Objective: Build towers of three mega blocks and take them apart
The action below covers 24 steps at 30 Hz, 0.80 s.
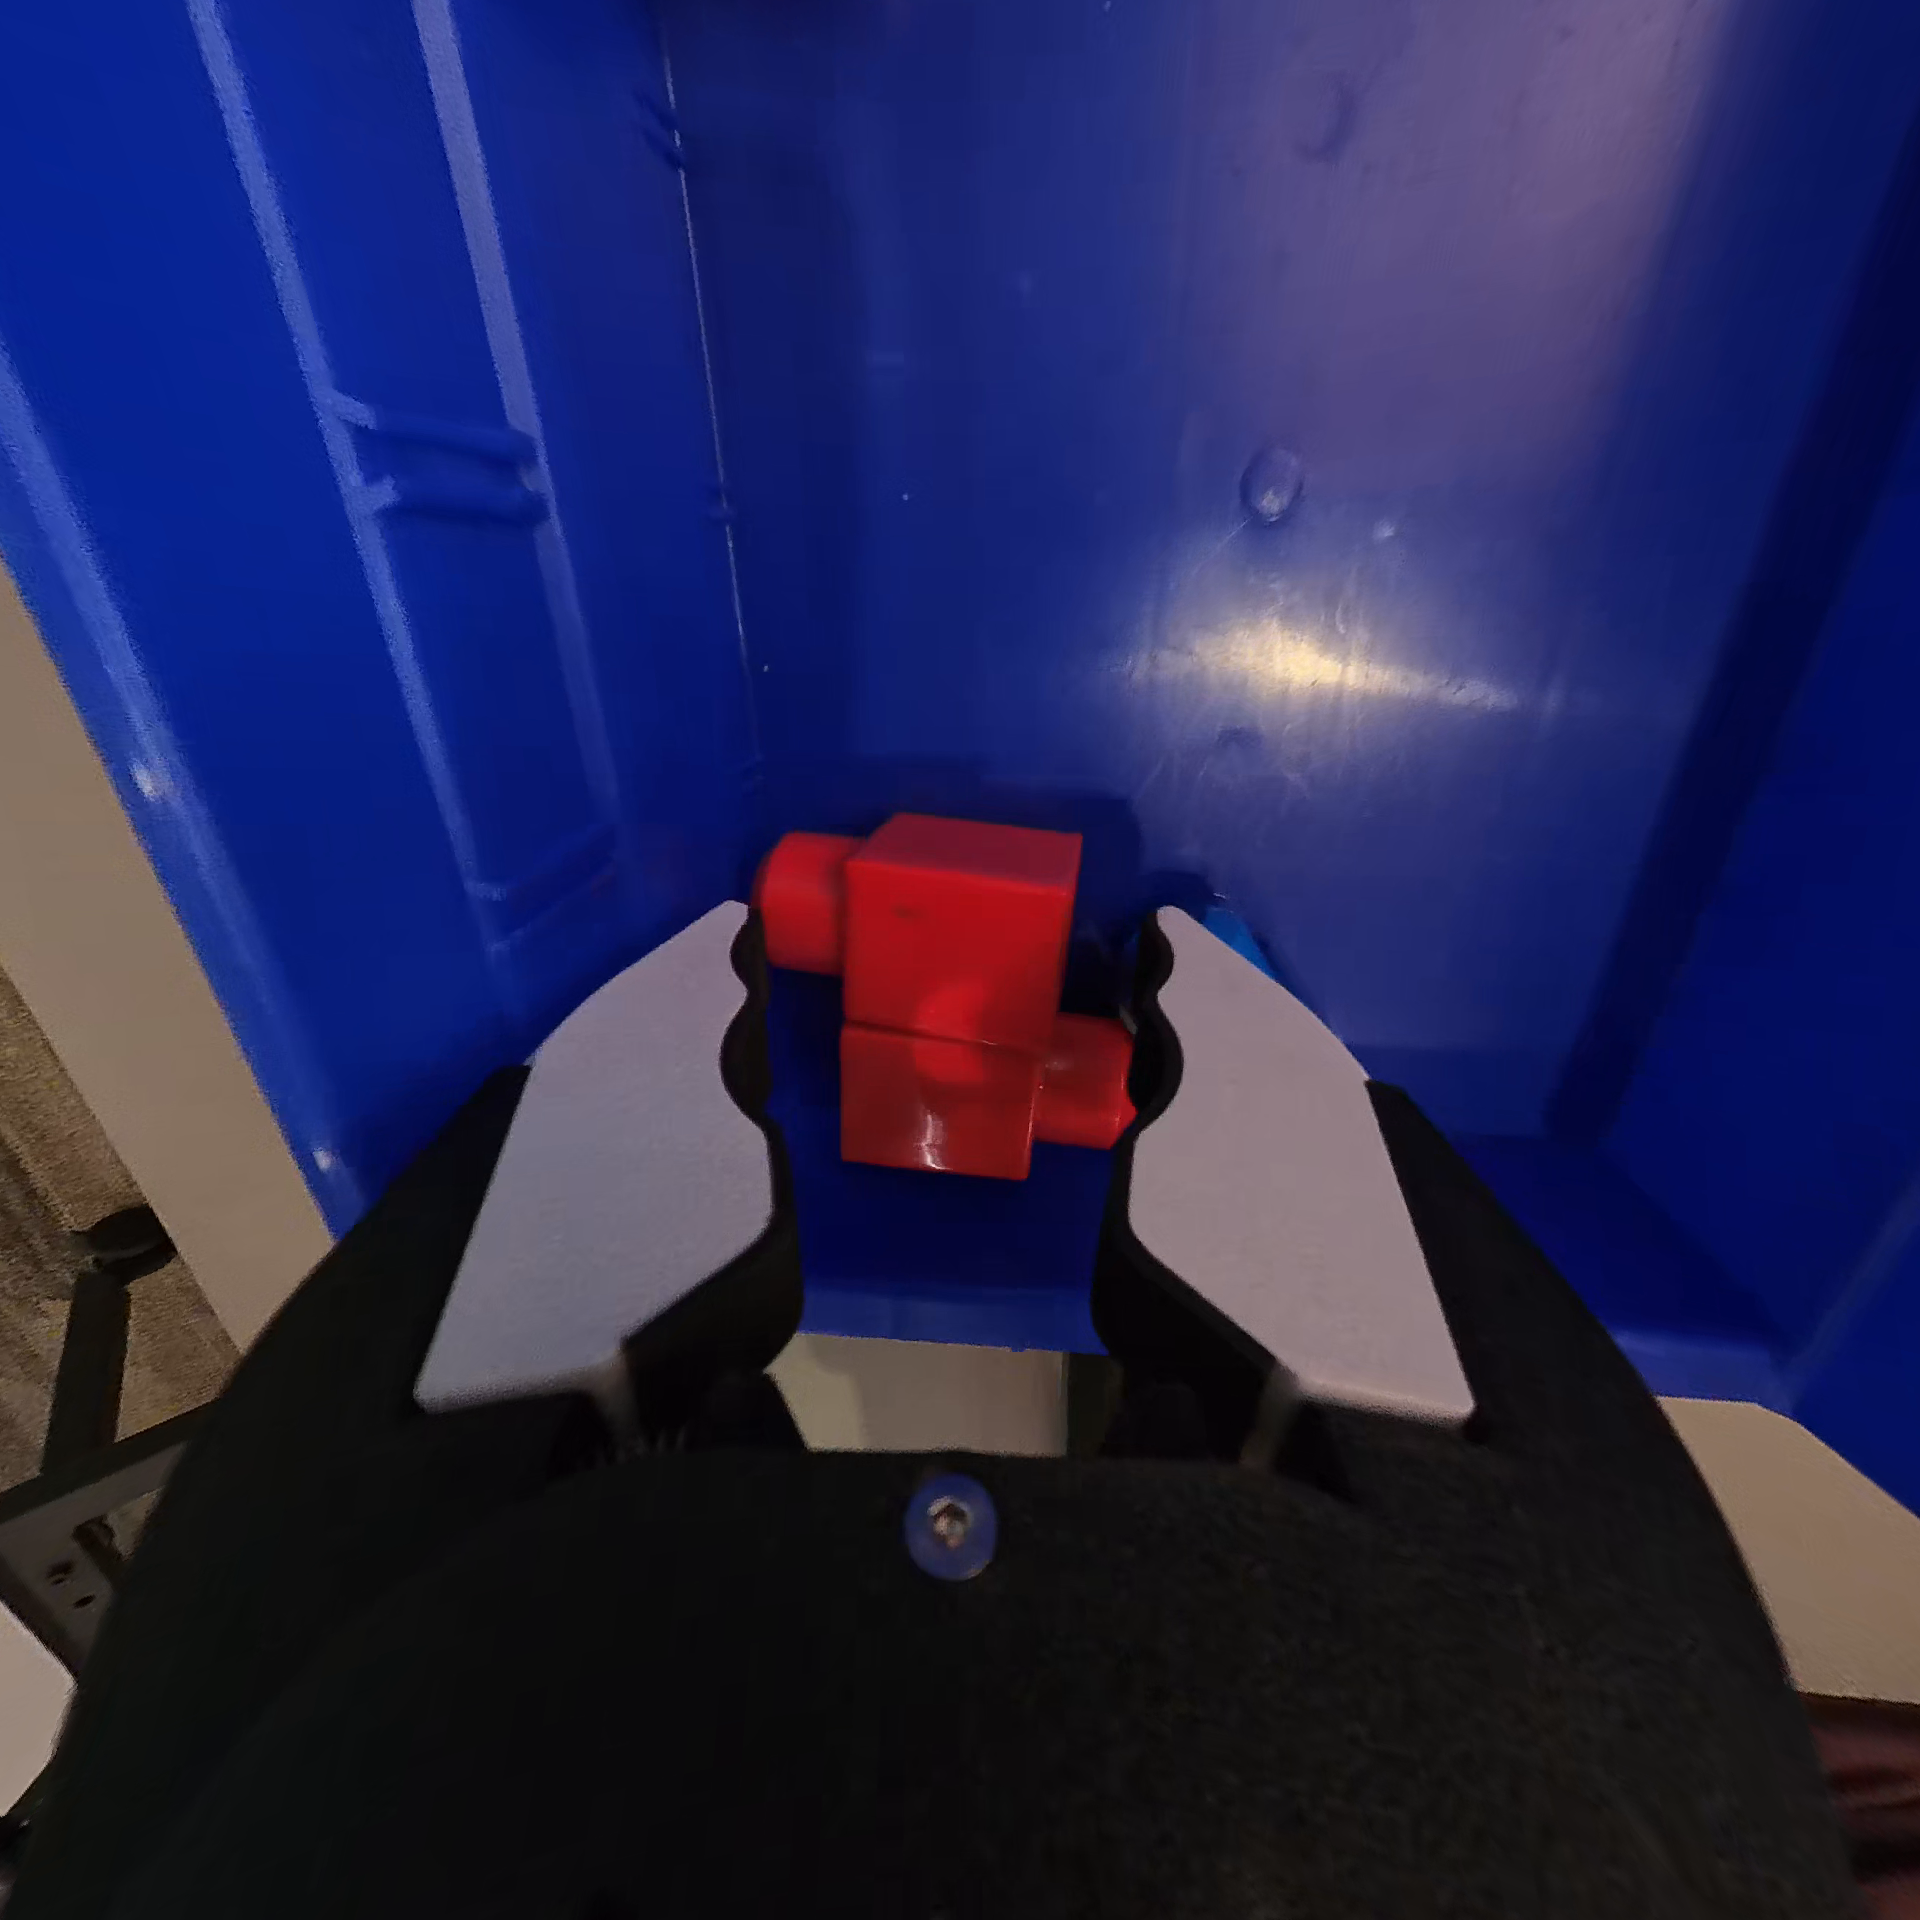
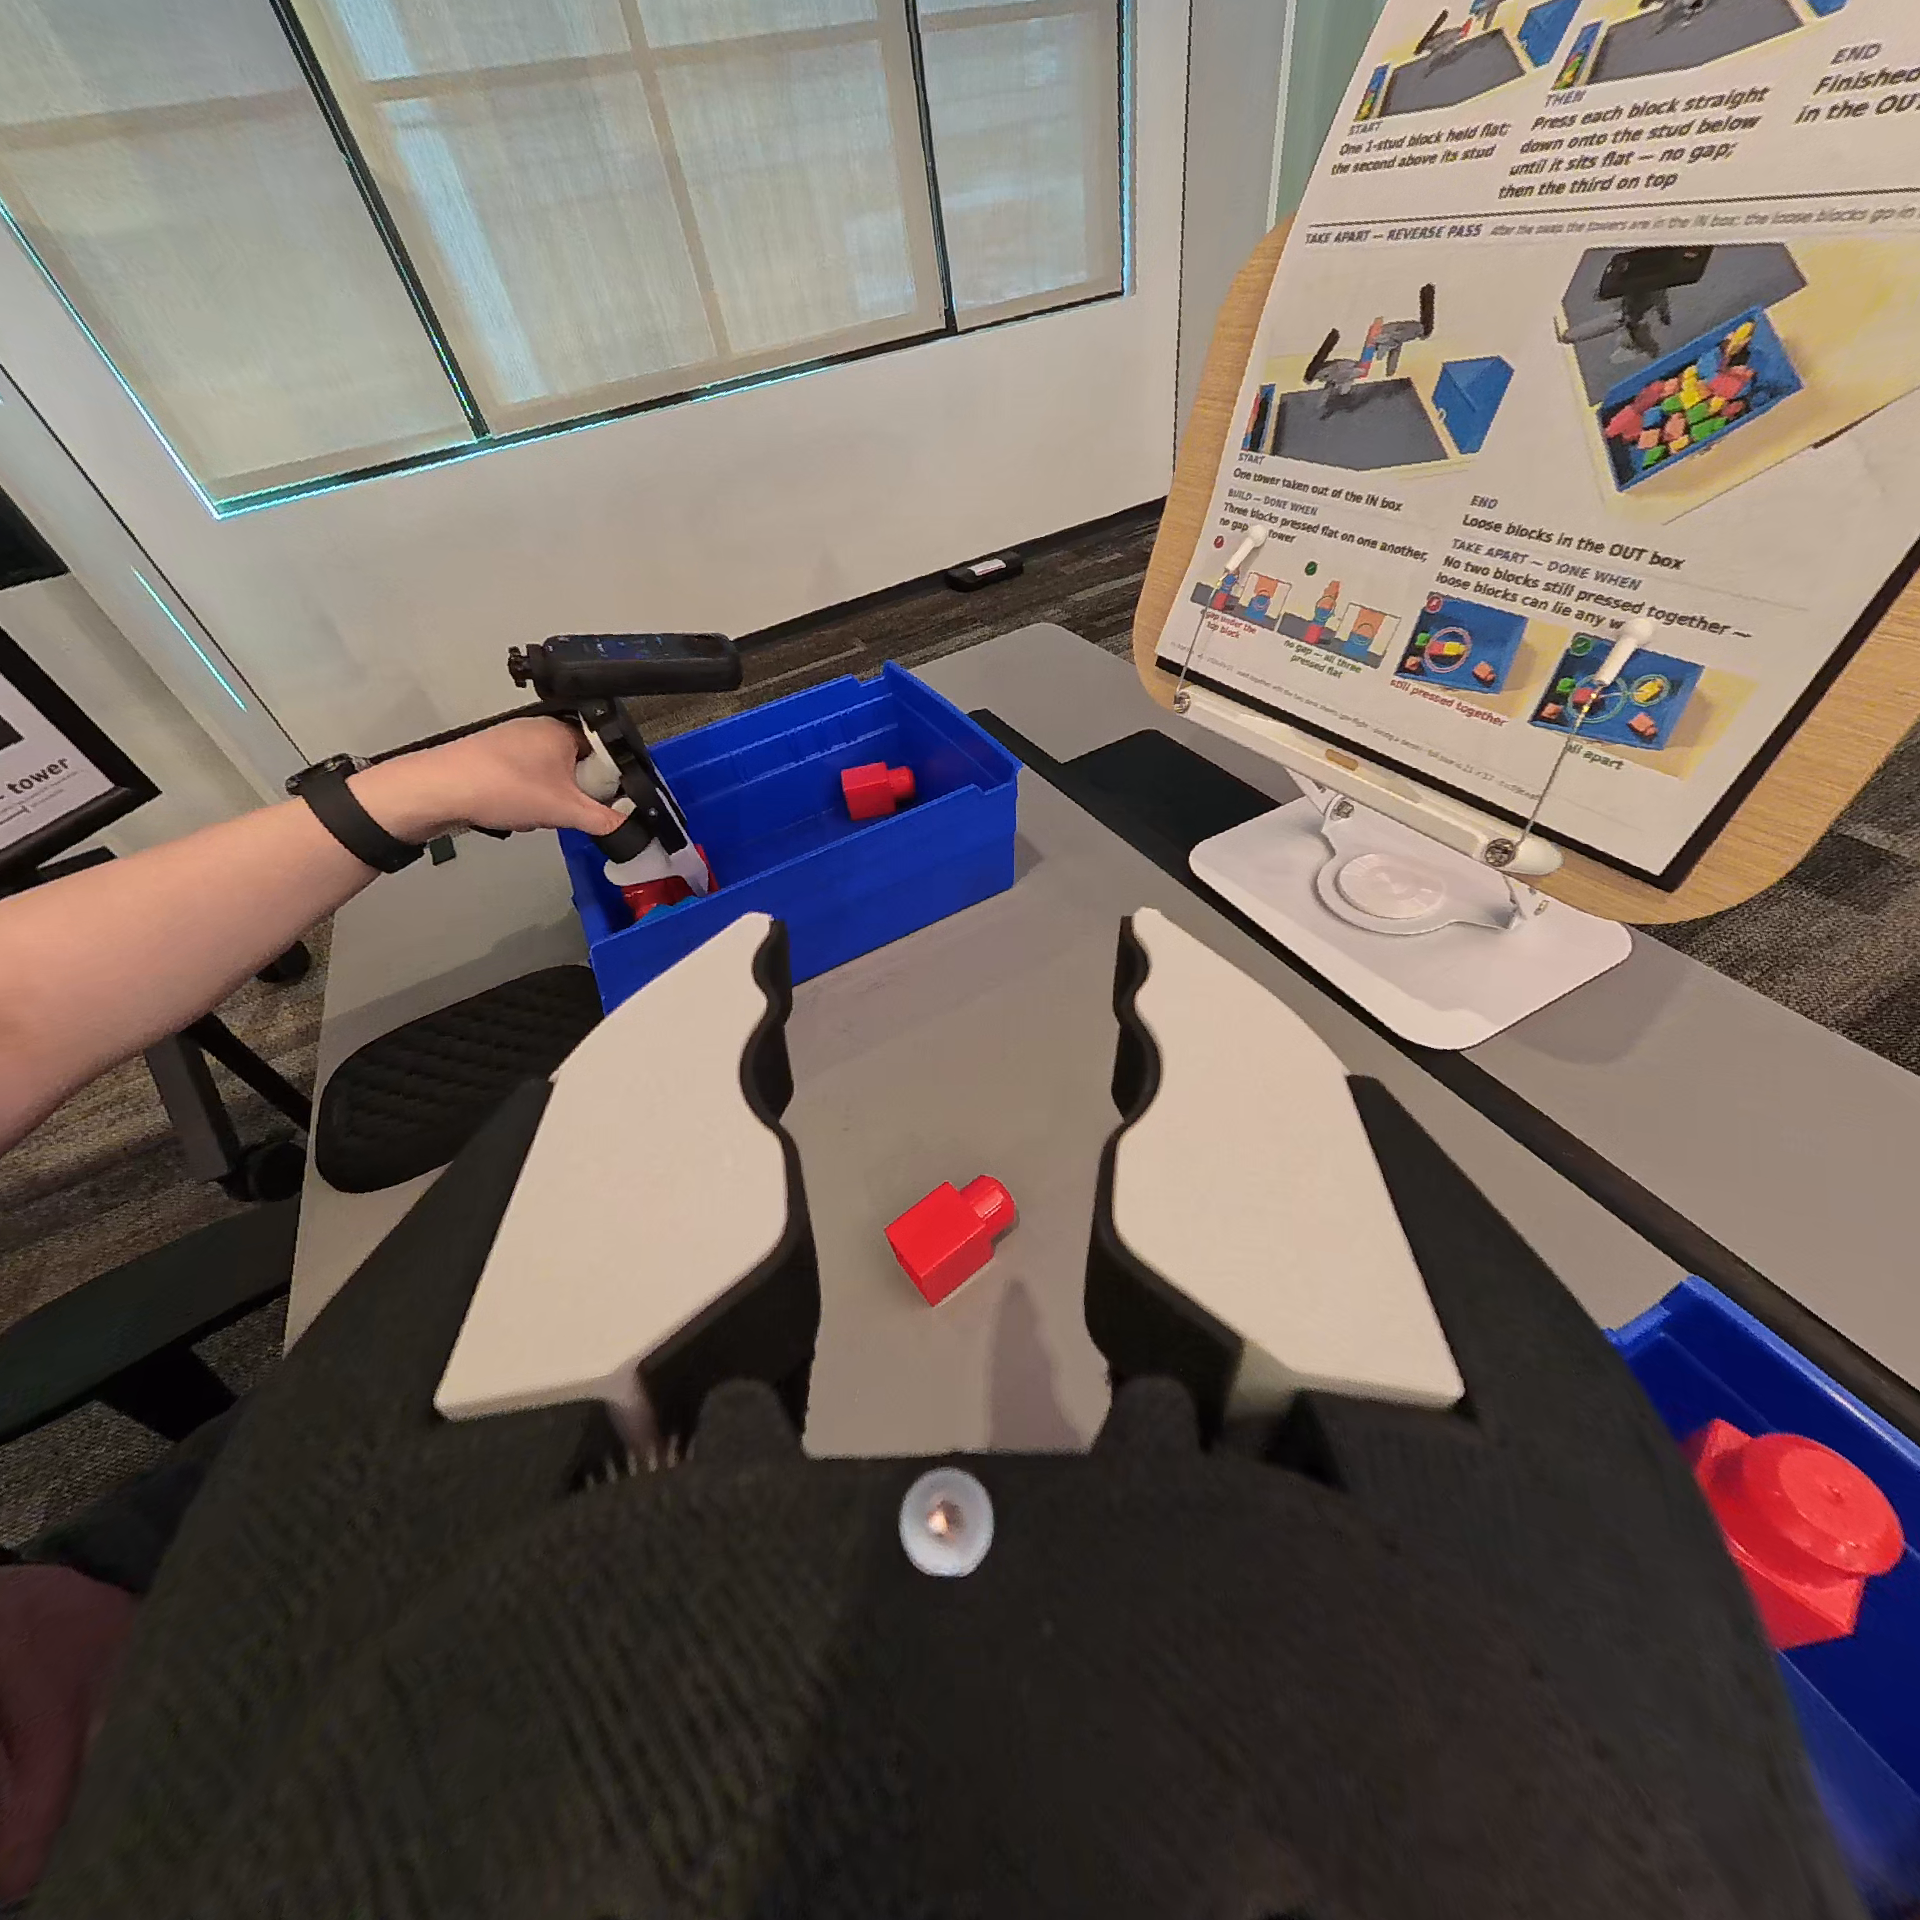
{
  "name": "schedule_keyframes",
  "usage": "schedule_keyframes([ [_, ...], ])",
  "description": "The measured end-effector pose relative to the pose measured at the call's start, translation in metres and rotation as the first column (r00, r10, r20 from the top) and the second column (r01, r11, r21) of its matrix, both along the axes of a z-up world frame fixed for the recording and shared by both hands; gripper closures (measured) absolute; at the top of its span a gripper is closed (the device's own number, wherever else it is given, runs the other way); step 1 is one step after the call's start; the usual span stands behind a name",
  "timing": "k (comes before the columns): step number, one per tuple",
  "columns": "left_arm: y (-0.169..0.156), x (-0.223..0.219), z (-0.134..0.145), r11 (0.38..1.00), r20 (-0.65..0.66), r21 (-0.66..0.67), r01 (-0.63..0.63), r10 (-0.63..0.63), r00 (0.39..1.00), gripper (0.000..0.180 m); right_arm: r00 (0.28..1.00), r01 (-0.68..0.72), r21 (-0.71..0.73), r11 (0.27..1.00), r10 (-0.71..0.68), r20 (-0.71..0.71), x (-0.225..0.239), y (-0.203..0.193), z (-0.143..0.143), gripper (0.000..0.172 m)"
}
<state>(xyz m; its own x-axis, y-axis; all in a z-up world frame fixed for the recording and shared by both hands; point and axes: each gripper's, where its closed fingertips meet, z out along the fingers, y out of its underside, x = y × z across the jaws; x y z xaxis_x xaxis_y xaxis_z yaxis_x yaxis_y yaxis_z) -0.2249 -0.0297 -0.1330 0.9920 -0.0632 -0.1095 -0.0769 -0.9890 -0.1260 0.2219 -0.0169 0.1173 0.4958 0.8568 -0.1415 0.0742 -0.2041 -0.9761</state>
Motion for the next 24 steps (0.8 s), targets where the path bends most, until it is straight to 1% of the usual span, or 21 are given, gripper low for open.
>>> schedule_keyframes([
  [2,0.0,0.001,0.0,1.0,0.0,0.002,-0.004,0.004,1.0,0.112,1.0,0.001,0.0,1.0,-0.001,-0.001,0.0,0.0,0.0,0.111],
  [5,0.001,0.009,0.001,1.0,0.037,0.017,0.005,-0.005,0.999,0.109,1.0,0.0,0.003,1.0,0.0,-0.004,0.001,0.0,0.001,0.111],
  [7,0.0,0.014,0.002,1.0,0.057,0.021,0.02,-0.021,0.998,0.112,1.0,0.002,0.003,1.0,-0.002,-0.005,0.001,0.0,0.001,0.111],
  [11,-0.002,0.005,0.005,1.0,0.007,0.011,0.023,-0.023,1.0,0.108,1.0,0.001,0.0,1.0,-0.001,0.0,0.0,0.0,0.0,0.111],
  [13,-0.004,0.006,0.003,1.0,0.028,0.001,0.025,-0.025,0.999,0.106,1.0,0.0,0.0,1.0,0.0,0.002,-0.001,0.0,0.0,0.111],
  [19,-0.009,0.012,-0.013,0.997,0.101,-0.071,0.034,-0.027,0.995,0.11,1.0,0.0,-0.003,1.0,0.0,0.01,-0.001,0.0,-0.002,0.111],
  [20,-0.009,0.012,-0.015,0.997,0.107,-0.074,0.032,-0.024,0.994,0.115,1.0,0.0,-0.003,1.0,0.0,0.01,-0.001,0.0,-0.002,0.111],
  [24,-0.007,0.012,-0.011,0.998,0.099,-0.052,0.046,-0.041,0.994,0.115,1.0,0.001,-0.003,1.0,-0.001,0.01,-0.001,0.001,-0.002,0.111],
])
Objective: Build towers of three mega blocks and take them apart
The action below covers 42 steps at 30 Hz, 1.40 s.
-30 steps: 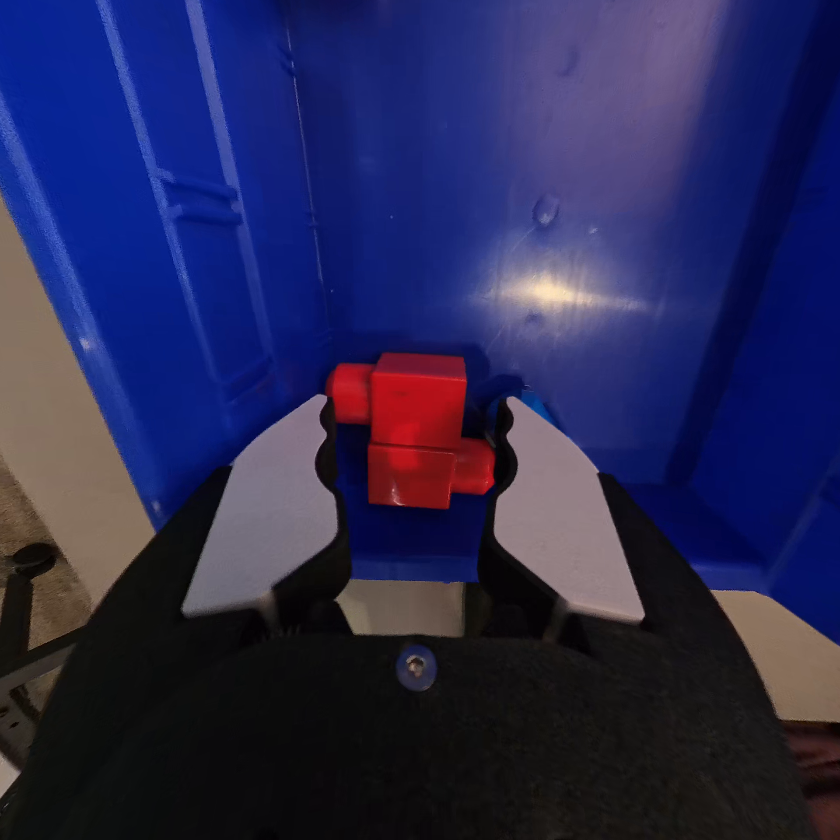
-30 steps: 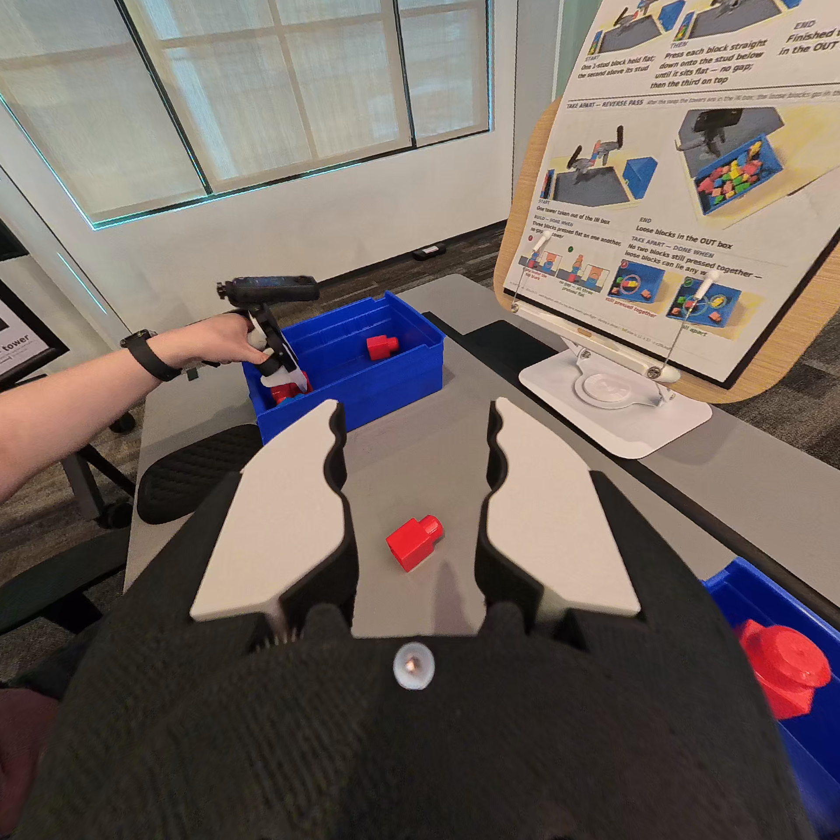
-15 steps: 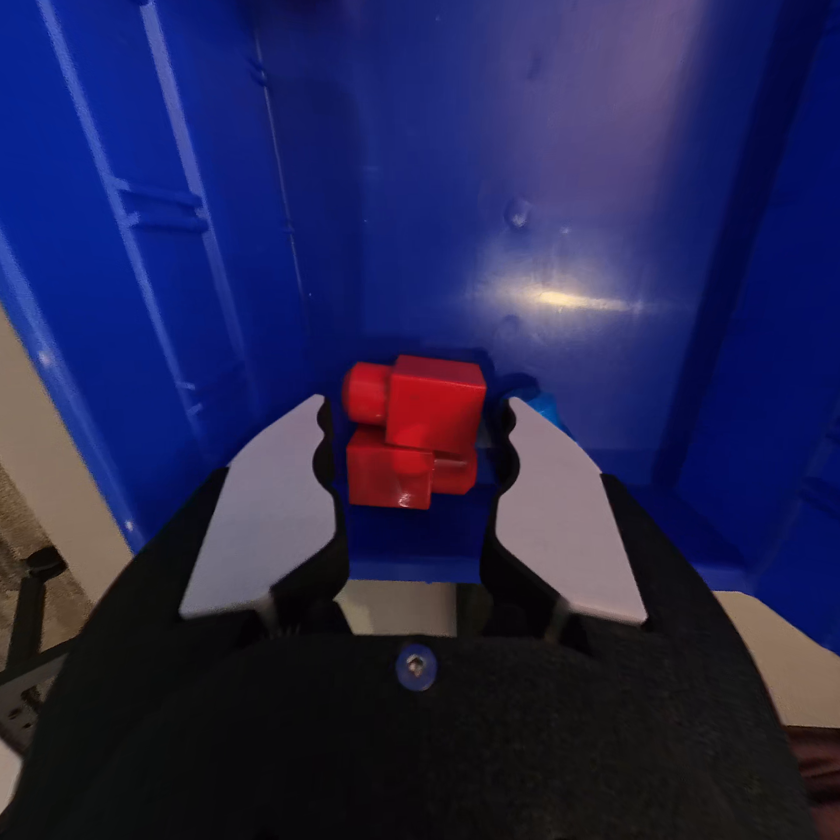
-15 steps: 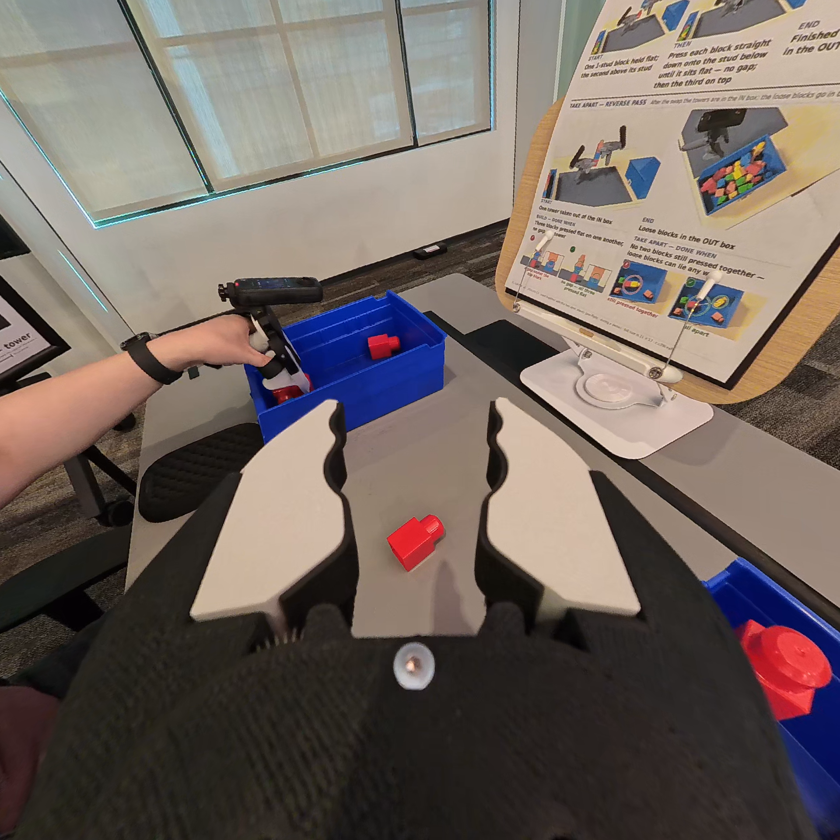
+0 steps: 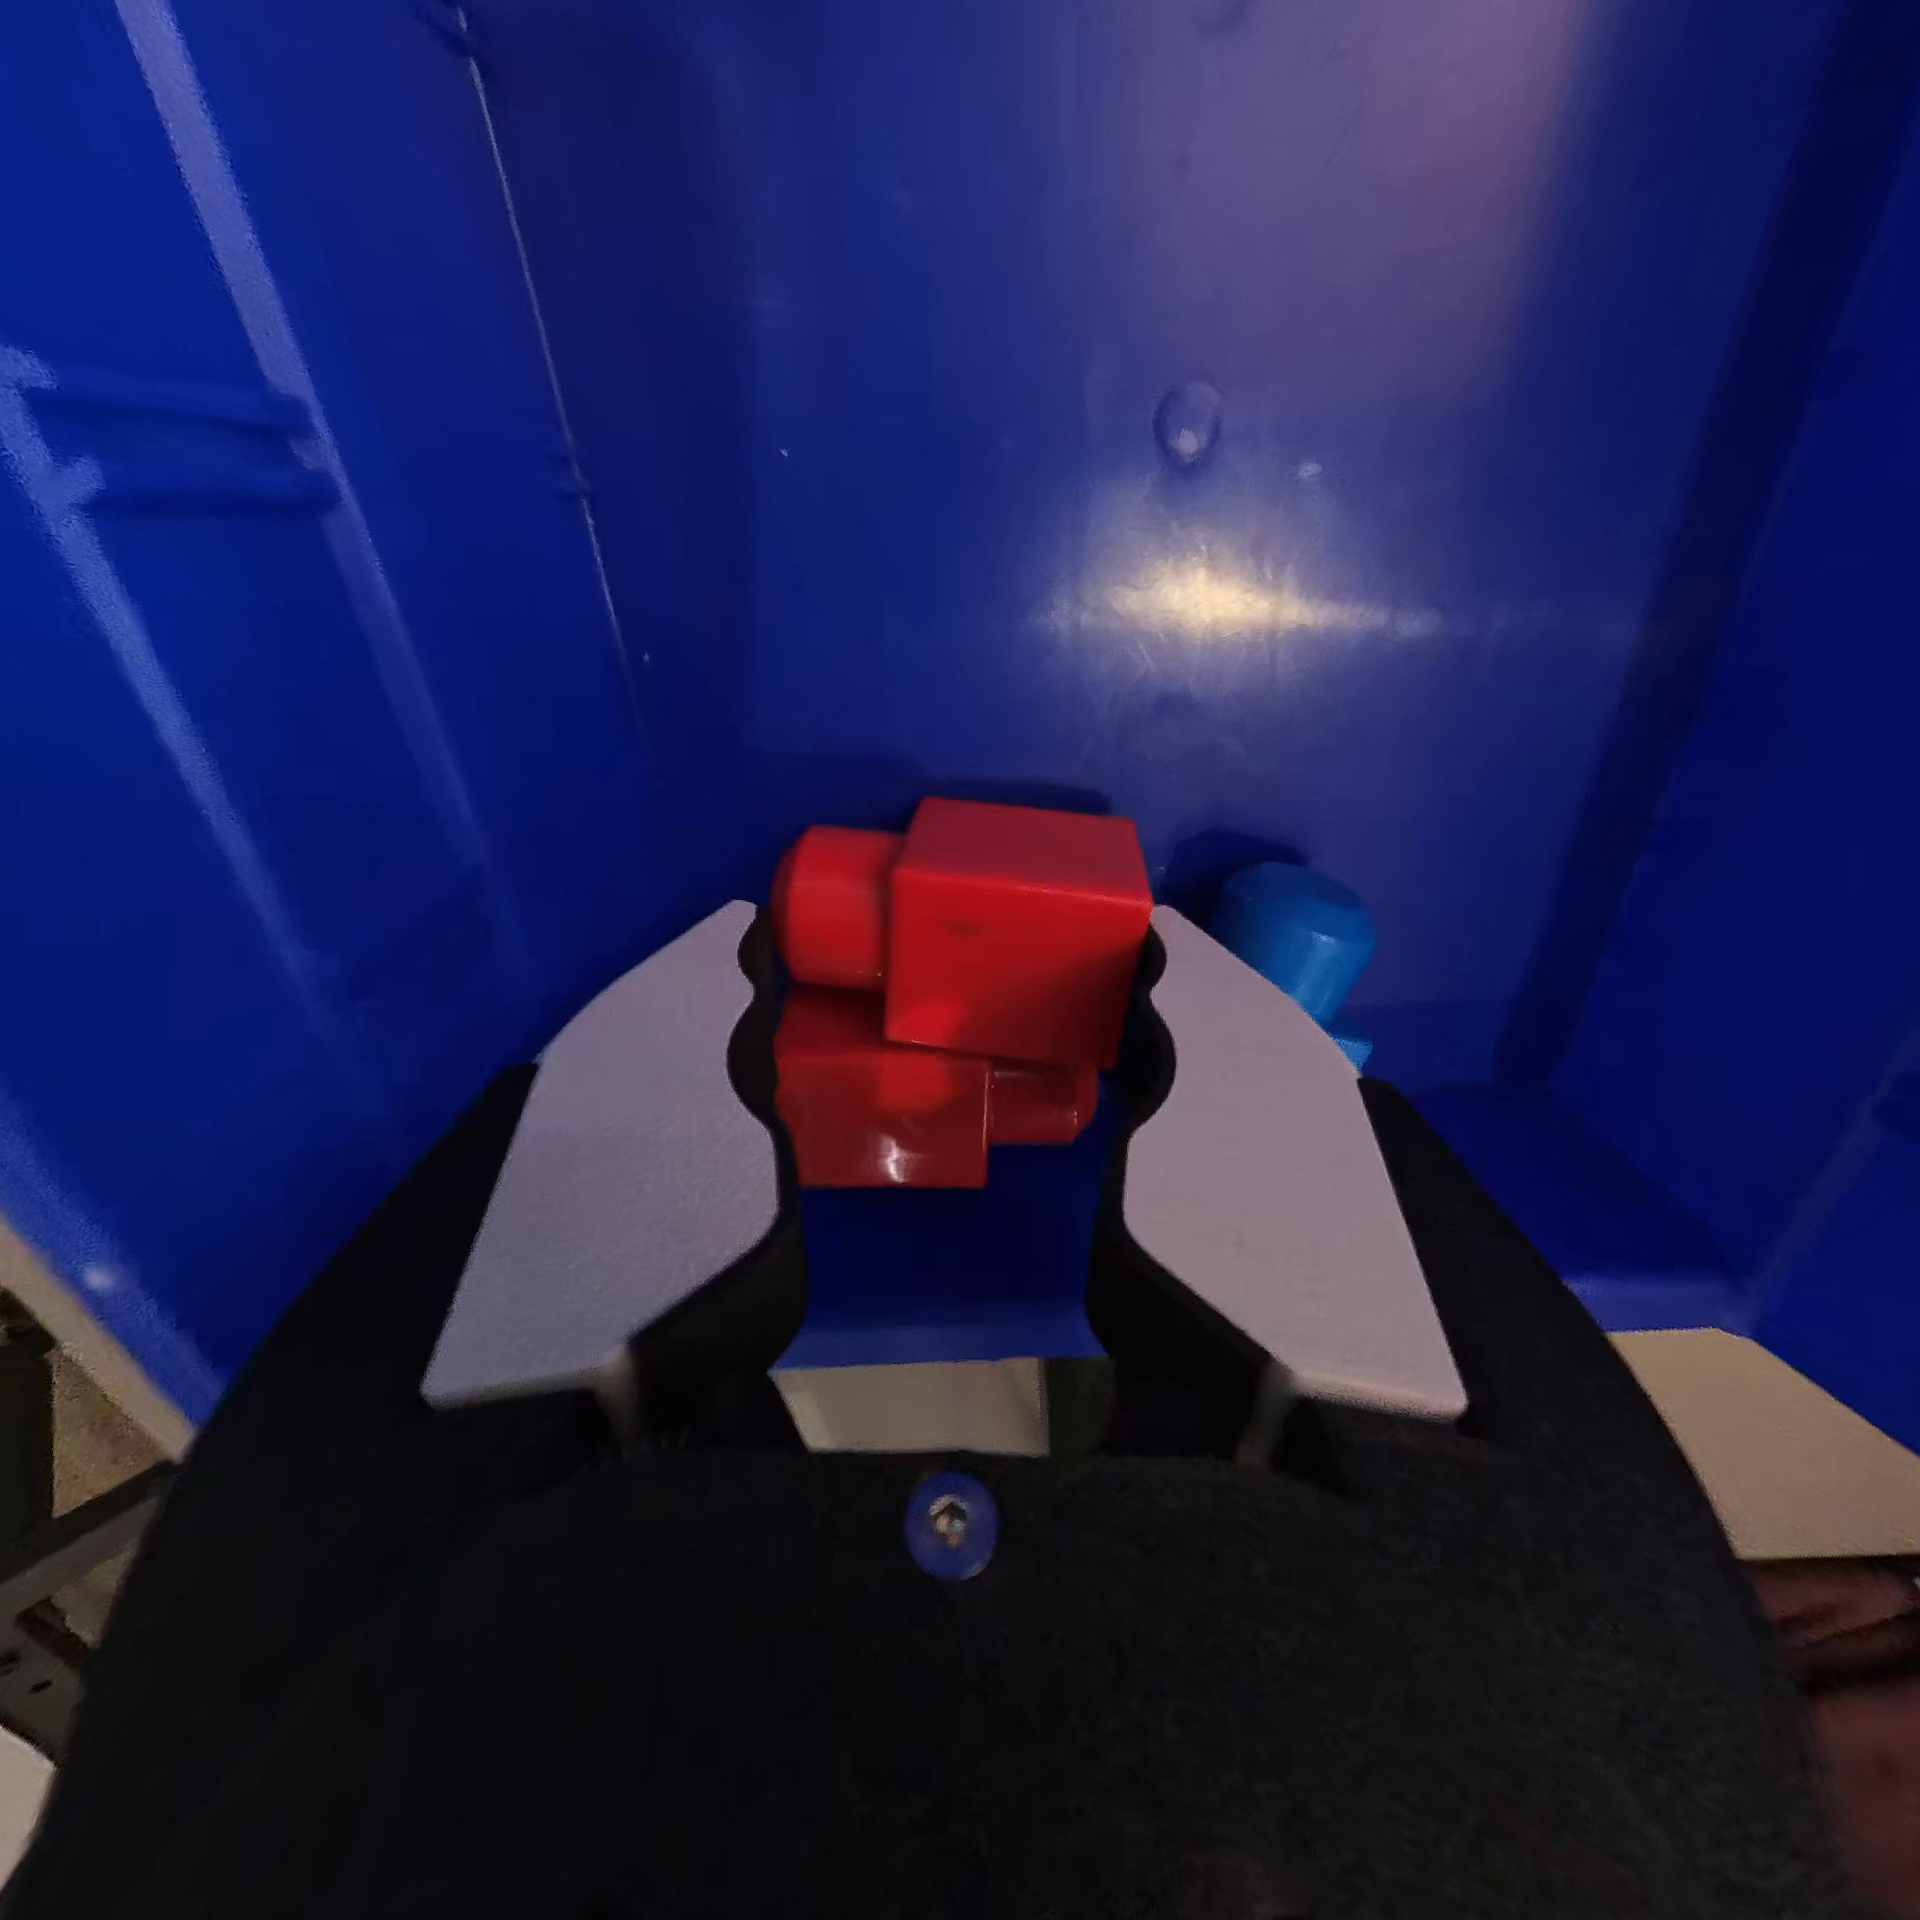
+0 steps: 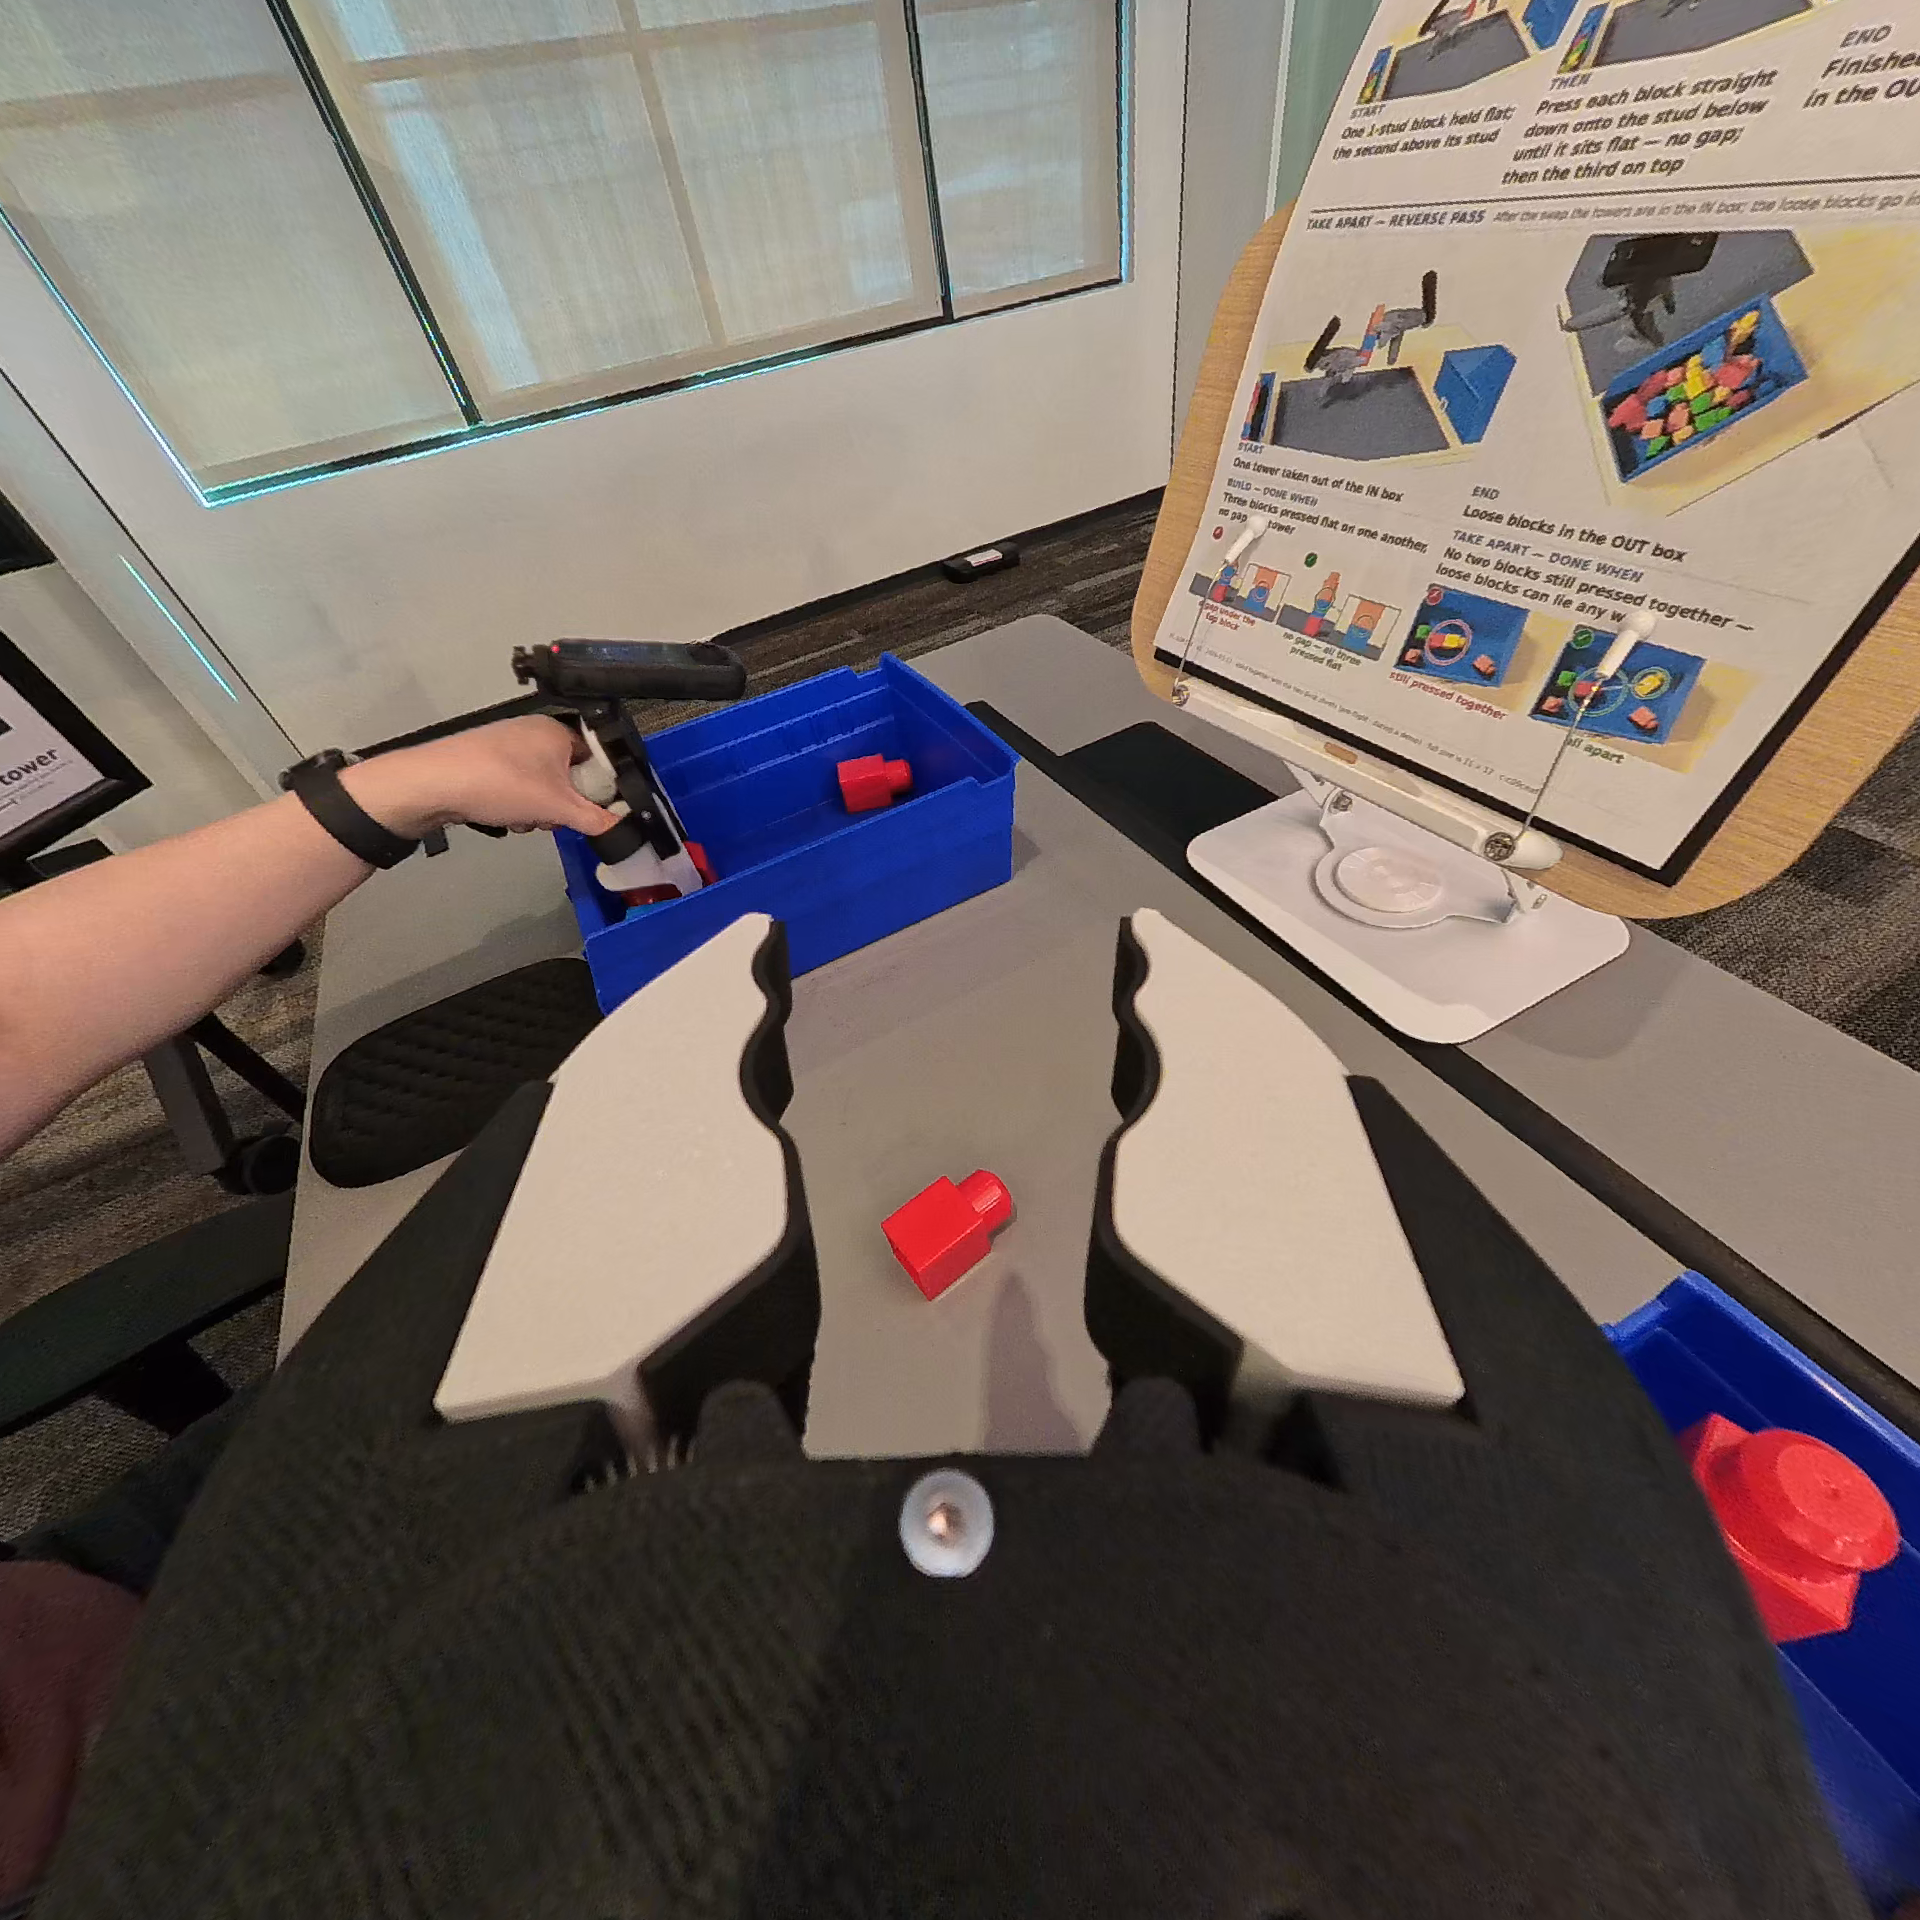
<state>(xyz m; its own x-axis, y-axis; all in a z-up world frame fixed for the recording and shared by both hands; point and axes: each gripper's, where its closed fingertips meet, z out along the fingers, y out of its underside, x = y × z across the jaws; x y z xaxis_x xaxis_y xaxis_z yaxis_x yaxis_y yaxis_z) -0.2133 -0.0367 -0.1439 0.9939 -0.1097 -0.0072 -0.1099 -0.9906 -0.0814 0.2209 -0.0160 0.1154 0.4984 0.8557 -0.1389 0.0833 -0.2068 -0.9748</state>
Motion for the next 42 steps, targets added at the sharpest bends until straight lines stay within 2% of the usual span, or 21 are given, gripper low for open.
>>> schedule_keyframes([
  [4,0.008,-0.003,0.033,0.994,-0.054,0.103,0.024,-0.019,0.998,0.115,1.0,0.006,0.001,1.0,-0.006,-0.005,0.001,0.001,0.001,0.111],
  [7,0.017,0.016,0.081,0.966,-0.03,0.252,0.065,-0.059,0.998,0.115,1.0,0.011,0.006,1.0,-0.011,-0.005,0.002,0.002,0.002,0.111],
  [10,0.017,0.085,0.142,0.88,0.088,0.44,0.177,-0.238,0.967,0.115,1.0,0.02,0.013,1.0,-0.02,-0.005,0.004,0.002,0.003,0.111],
  [12,0.006,0.146,0.169,0.8,0.131,0.524,0.293,-0.416,0.9,0.115,1.0,0.025,0.018,1.0,-0.025,-0.009,0.005,0.003,0.004,0.111],
  [13,-0.002,0.176,0.17,0.762,0.121,0.528,0.375,-0.504,0.855,0.115,1.0,0.025,0.019,0.999,-0.025,-0.01,0.006,0.002,0.005,0.111],
  [15,-0.017,0.223,0.149,0.695,0.064,0.461,0.551,-0.646,0.761,0.115,1.0,0.025,0.021,0.999,-0.025,-0.011,0.006,0.001,0.005,0.111],
  [17,-0.022,0.258,0.11,0.638,0.02,0.373,0.673,-0.731,0.682,0.116,1.0,0.022,0.023,0.999,-0.022,-0.012,0.006,0.0,0.006,0.111],
  [20,-0.019,0.298,0.051,0.574,0.041,0.277,0.771,-0.808,0.587,0.116,1.0,0.018,0.021,1.0,-0.018,-0.014,0.007,-0.002,0.006,0.111],
  [23,-0.004,0.309,0.013,0.523,-0.032,0.193,0.83,-0.842,0.538,0.116,1.0,0.015,0.02,1.0,-0.014,-0.021,0.009,-0.003,0.007,0.111],
  [26,0.015,0.306,0.001,0.49,-0.126,0.15,0.859,-0.852,0.508,0.116,0.999,0.013,0.02,1.0,-0.013,-0.035,0.012,-0.002,0.009,0.111],
  [28,0.017,0.306,-0.005,0.5,-0.102,0.129,0.857,-0.853,0.513,0.116,0.999,0.013,0.018,1.0,-0.013,-0.041,0.014,-0.001,0.009,0.111],
  [31,0.018,0.311,-0.008,0.525,-0.043,0.151,0.838,-0.843,0.536,0.115,0.999,0.017,0.012,1.0,-0.016,-0.048,0.017,0.0,0.009,0.111],
  [33,0.019,0.315,-0.008,0.543,-0.03,0.183,0.819,-0.83,0.557,0.105,0.999,0.021,0.01,1.0,-0.02,-0.051,0.019,0.001,0.009,0.111],
  [36,0.019,0.316,0.007,0.538,-0.047,0.269,0.799,-0.821,0.569,0.104,0.998,0.029,0.012,0.999,-0.029,-0.056,0.022,0.001,0.01,0.111],
  [38,0.014,0.309,0.031,0.535,-0.065,0.342,0.772,-0.807,0.588,0.104,0.997,0.036,0.015,0.999,-0.035,-0.062,0.025,0.001,0.012,0.111],
  [40,0.008,0.289,0.068,0.523,-0.114,0.418,0.743,-0.781,0.614,0.102,0.997,0.041,0.017,0.999,-0.04,-0.069,0.027,0.001,0.013,0.111],
  [42,0.0,0.26,0.108,0.539,-0.108,0.496,0.681,-0.739,0.665,0.103,0.996,0.045,0.018,0.999,-0.044,-0.073,0.027,0.002,0.014,0.111],
])
